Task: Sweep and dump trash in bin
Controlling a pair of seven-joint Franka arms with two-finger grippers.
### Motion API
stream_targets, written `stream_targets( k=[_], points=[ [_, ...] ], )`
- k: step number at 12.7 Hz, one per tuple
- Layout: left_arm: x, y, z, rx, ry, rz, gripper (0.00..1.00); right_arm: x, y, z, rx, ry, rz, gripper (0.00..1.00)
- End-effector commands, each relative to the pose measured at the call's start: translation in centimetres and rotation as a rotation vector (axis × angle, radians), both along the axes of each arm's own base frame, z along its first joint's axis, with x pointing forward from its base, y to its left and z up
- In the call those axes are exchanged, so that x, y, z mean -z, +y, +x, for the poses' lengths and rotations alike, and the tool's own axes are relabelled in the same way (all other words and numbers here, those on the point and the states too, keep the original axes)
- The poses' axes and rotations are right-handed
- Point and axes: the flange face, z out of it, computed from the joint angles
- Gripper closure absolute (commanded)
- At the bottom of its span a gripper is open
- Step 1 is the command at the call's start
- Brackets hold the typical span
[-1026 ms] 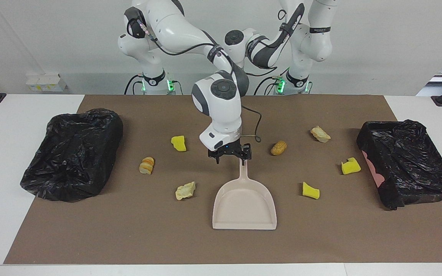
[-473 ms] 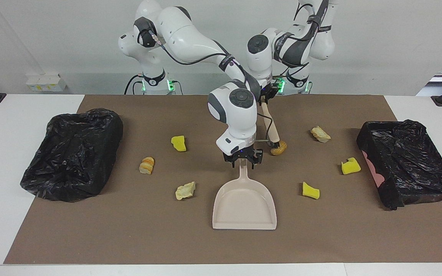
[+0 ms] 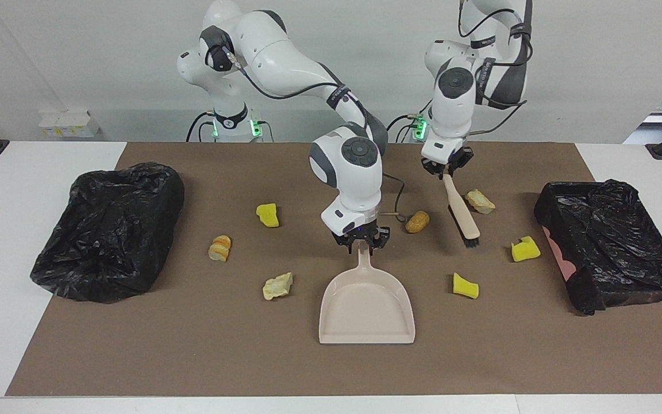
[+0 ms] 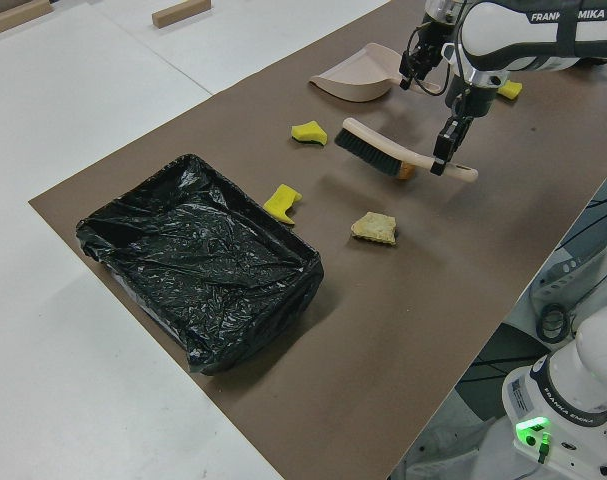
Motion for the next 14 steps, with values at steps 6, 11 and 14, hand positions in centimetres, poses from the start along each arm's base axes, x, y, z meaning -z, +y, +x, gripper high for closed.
stream_targets(
  k=[6, 11, 14],
  points=[
    [2.0, 13.3, 8.1, 0.023, -0.026, 0.125, 1.00, -2.8, -0.4, -0.7, -0.024, 0.007, 0.009, 1.00],
    [4.7, 16.0, 6.9, 0.003, 0.021, 0.144, 1.00, -8.1, -4.5, -0.3, -0.199, 0.033, -0.007, 1.00],
    [5.4, 14.6, 6.2, 0.032, 0.045, 0.145, 1.00, -10.6, -9.0, 0.6, -0.361, 0.081, 0.037, 1.00]
  ],
)
